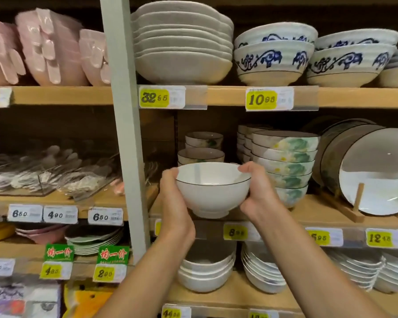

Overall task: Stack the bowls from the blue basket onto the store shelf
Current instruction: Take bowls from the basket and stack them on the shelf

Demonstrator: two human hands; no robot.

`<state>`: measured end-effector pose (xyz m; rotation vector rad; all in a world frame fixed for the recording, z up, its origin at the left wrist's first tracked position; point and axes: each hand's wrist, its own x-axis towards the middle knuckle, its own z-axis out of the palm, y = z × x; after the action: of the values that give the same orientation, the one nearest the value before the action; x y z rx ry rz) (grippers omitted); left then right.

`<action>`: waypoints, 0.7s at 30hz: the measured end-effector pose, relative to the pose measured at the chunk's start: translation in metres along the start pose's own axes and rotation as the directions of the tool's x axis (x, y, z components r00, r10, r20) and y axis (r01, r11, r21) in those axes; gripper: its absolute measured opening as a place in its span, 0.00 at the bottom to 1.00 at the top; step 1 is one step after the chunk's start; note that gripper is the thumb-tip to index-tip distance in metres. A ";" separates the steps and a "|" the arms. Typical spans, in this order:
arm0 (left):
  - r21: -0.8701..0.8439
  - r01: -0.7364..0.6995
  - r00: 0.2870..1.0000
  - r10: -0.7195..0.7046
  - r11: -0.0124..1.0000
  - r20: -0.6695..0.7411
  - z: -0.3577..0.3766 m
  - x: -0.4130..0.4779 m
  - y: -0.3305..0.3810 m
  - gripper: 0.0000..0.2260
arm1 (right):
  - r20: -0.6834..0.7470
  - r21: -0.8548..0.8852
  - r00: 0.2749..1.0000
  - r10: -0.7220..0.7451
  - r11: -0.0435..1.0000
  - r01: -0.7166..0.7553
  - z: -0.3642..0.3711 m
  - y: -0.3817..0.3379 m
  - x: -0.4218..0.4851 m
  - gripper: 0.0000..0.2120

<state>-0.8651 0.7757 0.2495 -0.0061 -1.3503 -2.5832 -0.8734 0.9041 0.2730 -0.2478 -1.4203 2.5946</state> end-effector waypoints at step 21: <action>-0.003 0.259 0.966 -0.259 0.966 -0.014 0.007 0.057 0.022 0.25 | 0.400 -0.023 0.916 0.004 1.000 0.005 -0.009 0.015 0.066 0.15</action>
<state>-0.9174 0.7582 0.2778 0.2015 -1.4295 -2.7890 -0.9366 0.9188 0.2518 0.3032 -1.5676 2.7367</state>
